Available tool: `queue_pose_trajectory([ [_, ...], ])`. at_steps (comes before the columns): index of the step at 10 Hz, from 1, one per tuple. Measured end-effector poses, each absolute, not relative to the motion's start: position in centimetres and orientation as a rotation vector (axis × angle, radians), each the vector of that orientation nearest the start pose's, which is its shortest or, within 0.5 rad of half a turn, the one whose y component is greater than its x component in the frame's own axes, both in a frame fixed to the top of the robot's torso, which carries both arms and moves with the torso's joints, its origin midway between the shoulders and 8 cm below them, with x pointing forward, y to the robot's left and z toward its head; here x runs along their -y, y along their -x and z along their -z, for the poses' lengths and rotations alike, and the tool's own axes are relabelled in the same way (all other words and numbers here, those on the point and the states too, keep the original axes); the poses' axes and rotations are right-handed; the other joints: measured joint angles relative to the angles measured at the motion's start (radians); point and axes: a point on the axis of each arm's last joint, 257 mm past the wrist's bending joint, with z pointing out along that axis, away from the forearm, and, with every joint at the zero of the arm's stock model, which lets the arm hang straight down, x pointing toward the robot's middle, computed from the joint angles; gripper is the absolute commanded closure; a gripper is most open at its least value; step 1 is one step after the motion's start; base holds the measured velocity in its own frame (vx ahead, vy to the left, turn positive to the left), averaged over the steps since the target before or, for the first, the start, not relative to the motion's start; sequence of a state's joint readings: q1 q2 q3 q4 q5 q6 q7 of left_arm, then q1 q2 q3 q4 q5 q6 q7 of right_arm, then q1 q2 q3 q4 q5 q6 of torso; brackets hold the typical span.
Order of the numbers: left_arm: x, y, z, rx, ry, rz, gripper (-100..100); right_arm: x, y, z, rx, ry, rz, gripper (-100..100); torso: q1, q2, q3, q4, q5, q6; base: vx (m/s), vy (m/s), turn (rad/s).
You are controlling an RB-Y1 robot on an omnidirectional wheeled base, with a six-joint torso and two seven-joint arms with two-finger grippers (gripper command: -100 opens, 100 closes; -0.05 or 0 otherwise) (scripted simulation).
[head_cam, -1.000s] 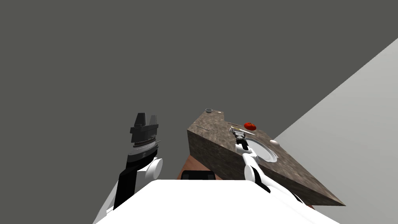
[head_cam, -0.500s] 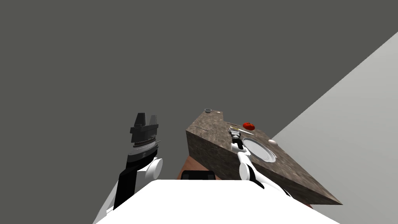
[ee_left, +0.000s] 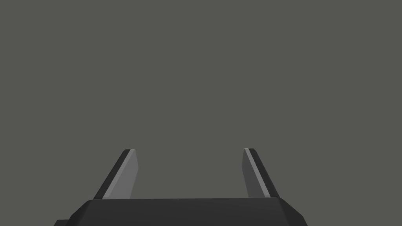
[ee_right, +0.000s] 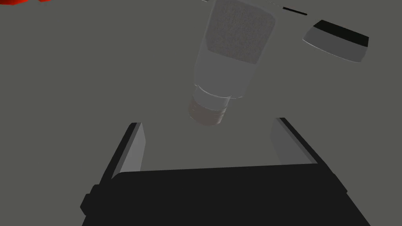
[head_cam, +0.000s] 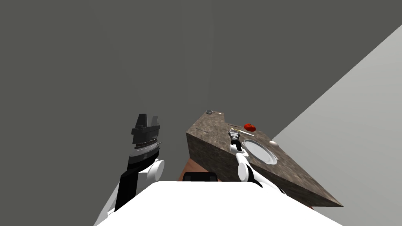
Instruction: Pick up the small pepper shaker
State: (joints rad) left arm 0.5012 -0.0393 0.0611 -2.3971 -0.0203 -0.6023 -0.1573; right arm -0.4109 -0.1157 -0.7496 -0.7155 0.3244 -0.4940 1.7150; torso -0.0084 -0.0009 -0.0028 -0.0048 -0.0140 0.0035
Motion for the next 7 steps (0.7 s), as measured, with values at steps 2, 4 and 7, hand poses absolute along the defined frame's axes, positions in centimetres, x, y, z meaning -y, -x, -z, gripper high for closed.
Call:
queue_pose_trajectory([
  [2, -28.8, -29.4, -9.1, -0.473, 0.439, 1.115, 0, 46.3, -55.3, 30.4, -1.575, -0.117, 0.582, -100, 0.002, 0.002, 0.001, 0.0, 0.0, 0.0, 0.004, -0.001, -0.009],
  [4, -28.8, -29.4, -9.1, -0.473, 0.439, 1.115, 0, 45.3, -55.1, 31.3, -1.587, -0.096, 0.594, -100, 0.003, 0.002, 0.001, 0.001, 0.001, 0.0, 0.002, 0.002, -0.007],
  [7, -28.8, -29.4, -9.1, -0.473, 0.439, 1.115, 0, 45.3, -54.9, 31.3, -1.585, -0.088, 0.596, -100, 0.003, 0.002, 0.001, 0.001, 0.001, 0.0, 0.01, 0.013, -0.038],
])
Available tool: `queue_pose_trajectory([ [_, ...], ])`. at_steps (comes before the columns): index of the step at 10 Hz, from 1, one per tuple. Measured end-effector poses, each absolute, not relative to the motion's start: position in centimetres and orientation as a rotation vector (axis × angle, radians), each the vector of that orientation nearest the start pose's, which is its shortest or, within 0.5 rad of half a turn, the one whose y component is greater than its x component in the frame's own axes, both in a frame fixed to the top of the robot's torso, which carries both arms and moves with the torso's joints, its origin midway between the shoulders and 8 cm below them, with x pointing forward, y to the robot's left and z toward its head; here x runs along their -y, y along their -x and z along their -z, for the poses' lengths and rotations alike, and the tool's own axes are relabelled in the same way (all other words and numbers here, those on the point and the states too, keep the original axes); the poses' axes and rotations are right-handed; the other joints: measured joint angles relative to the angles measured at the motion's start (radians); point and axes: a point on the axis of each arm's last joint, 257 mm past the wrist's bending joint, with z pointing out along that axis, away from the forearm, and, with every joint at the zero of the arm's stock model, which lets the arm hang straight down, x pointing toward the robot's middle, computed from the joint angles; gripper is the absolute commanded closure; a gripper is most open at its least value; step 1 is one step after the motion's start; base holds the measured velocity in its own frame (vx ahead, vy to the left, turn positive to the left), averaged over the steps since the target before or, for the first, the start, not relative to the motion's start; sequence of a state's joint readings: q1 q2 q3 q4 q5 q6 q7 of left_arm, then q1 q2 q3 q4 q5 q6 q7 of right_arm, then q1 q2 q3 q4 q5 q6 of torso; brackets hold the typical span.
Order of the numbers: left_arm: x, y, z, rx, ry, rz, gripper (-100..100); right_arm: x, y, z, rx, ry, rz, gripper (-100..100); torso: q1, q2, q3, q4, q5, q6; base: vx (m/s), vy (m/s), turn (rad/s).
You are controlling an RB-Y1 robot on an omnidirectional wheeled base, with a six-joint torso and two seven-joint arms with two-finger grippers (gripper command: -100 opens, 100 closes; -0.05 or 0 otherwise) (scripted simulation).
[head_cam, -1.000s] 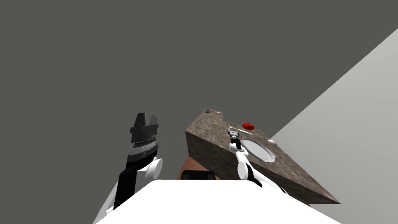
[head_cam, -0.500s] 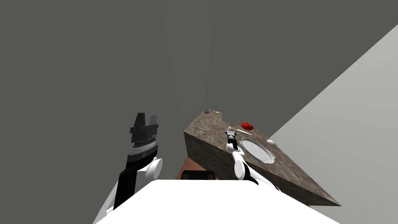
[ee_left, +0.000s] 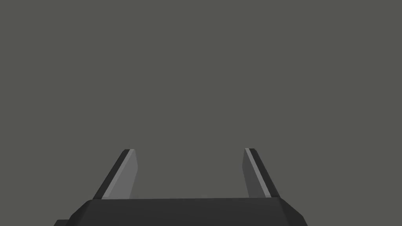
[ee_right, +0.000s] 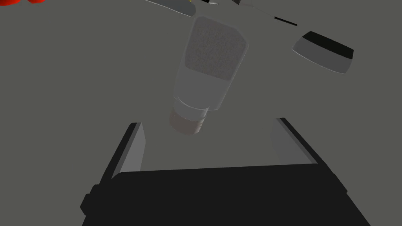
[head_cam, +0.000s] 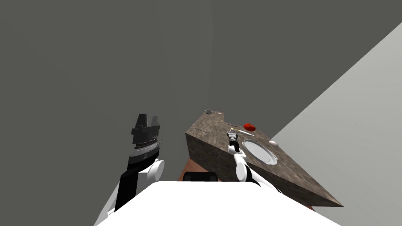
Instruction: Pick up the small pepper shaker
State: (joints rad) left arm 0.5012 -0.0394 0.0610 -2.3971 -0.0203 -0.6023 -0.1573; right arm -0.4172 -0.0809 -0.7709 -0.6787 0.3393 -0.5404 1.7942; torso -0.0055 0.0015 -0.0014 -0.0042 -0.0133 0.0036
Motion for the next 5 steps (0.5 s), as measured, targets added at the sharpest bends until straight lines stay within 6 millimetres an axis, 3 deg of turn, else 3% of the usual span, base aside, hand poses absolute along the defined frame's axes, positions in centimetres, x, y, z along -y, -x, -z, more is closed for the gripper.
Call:
queue_pose_trajectory([
  [5, -28.76, -29.35, -9.13, -0.473, 0.439, 1.115, 0, 46.03, -53.72, 30.87, -1.579, -0.073, 0.587, -100, 0.001, -0.001, -0.001, 0.0, 0.0, 0.0, 0.018, 0.023, -0.067],
])
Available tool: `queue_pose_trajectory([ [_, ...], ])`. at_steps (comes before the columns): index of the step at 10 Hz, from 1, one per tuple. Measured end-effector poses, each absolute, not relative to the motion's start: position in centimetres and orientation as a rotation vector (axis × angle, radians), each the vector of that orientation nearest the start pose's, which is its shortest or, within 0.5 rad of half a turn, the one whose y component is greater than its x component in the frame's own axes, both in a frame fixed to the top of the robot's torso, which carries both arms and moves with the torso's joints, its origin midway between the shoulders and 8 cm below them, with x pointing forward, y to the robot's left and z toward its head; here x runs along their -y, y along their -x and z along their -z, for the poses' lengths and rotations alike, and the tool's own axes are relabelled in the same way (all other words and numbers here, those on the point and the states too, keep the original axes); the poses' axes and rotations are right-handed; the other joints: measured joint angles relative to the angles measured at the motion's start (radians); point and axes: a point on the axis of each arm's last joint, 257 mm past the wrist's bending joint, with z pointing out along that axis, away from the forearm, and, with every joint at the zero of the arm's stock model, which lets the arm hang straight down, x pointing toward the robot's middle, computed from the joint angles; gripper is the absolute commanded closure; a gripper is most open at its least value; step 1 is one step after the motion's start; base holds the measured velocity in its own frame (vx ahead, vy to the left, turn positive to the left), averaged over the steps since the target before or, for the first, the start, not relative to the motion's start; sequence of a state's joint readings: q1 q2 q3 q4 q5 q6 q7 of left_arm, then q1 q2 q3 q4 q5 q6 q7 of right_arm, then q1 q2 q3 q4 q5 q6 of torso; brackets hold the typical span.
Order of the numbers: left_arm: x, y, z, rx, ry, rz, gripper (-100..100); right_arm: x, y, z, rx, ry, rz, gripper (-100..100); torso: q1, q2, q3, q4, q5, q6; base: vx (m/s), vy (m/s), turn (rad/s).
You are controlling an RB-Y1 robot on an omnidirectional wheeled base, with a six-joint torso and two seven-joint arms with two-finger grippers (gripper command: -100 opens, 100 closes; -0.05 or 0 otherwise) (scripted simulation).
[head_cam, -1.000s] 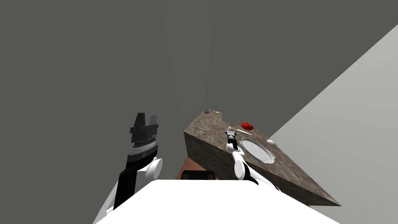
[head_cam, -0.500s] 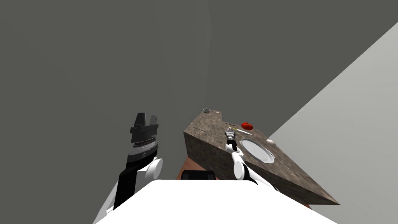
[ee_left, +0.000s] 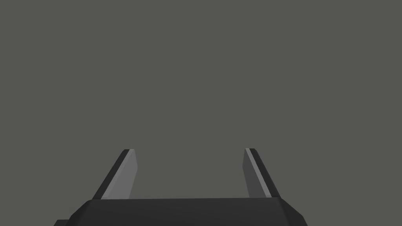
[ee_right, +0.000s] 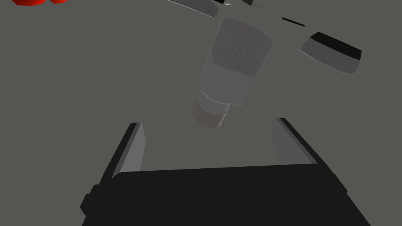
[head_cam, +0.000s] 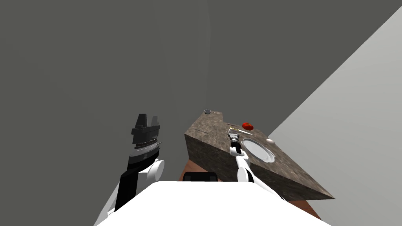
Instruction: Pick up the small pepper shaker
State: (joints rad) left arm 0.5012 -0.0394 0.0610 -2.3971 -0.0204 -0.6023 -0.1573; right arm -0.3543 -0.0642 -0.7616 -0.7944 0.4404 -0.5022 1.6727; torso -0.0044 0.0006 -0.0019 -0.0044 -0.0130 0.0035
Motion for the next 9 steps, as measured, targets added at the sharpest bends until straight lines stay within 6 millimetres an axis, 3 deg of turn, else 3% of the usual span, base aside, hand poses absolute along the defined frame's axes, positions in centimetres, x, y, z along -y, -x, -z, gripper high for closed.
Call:
queue_pose_trajectory([
  [9, -28.76, -29.35, -9.13, -0.473, 0.439, 1.115, 0, 46.33, -53.24, 30.61, -1.575, -0.071, 0.583, -100, -0.001, 0.001, 0.001, 0.0, 0.0, 0.0, 0.001, 0.001, -0.003],
])
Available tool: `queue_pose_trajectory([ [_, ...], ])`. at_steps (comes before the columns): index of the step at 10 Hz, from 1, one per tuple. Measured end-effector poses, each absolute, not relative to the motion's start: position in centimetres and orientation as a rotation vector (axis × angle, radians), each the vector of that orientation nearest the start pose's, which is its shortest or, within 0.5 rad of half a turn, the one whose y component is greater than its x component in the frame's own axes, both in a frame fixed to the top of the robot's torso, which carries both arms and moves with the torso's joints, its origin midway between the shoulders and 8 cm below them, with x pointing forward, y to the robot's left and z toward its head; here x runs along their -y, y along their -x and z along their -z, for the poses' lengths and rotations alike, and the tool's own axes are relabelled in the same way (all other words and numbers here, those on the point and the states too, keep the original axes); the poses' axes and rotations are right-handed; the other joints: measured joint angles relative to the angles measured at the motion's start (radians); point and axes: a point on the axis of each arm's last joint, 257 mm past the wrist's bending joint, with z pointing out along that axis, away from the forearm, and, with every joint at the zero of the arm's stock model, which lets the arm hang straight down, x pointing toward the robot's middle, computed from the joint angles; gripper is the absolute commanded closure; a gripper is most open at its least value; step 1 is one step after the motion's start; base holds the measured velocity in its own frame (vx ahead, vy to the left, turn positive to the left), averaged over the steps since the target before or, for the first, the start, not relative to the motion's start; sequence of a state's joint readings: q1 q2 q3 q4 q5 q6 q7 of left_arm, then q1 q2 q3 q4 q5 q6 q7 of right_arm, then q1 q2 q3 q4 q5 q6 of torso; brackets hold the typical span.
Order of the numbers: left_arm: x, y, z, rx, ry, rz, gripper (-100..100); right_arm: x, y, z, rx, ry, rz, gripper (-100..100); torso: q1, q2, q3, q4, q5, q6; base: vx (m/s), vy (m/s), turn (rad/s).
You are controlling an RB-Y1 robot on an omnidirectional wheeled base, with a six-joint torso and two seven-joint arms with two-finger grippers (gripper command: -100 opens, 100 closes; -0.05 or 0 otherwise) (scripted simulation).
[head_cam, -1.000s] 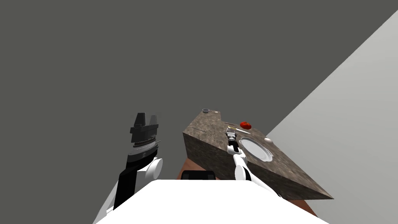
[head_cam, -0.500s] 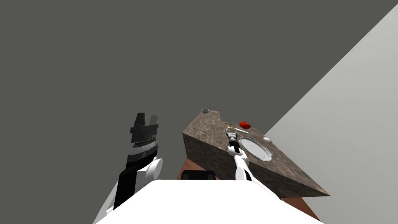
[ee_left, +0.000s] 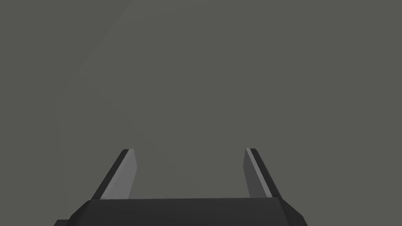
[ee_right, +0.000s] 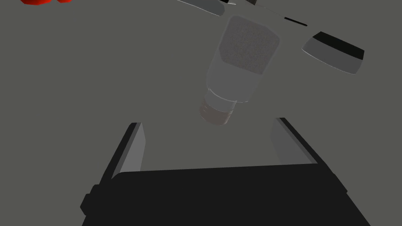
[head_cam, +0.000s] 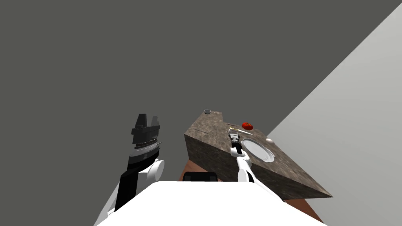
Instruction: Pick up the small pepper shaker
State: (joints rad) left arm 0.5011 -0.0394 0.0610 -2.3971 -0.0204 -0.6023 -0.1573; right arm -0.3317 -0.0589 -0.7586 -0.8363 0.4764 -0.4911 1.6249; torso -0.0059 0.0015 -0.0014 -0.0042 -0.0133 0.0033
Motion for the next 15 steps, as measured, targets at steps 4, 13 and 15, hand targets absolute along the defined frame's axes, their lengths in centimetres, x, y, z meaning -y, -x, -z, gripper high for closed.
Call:
queue_pose_trajectory([
  [4, -28.8, -29.3, -9.1, -0.473, 0.439, 1.115, 0, 44.1, -53.7, 30.2, -1.571, -0.03, 0.566, -100, 0.002, -0.002, -0.001, 0.0, 0.0, 0.0, 0.03, 0.031, -0.136],
  [13, -28.8, -29.4, -9.1, -0.473, 0.439, 1.115, 0, 40.6, -54.6, 30.0, -1.566, 0.026, 0.529, -100, -0.001, 0.0, 0.0, 0.0, 0.0, 0.0, 0.008, 0.006, -0.038],
  [15, -28.8, -29.4, -9.1, -0.473, 0.439, 1.115, 0, 40.6, -54.6, 30.0, -1.567, 0.026, 0.529, -100, -0.001, 0.0, 0.0, 0.0, 0.0, 0.0, -0.004, -0.005, 0.014],
])
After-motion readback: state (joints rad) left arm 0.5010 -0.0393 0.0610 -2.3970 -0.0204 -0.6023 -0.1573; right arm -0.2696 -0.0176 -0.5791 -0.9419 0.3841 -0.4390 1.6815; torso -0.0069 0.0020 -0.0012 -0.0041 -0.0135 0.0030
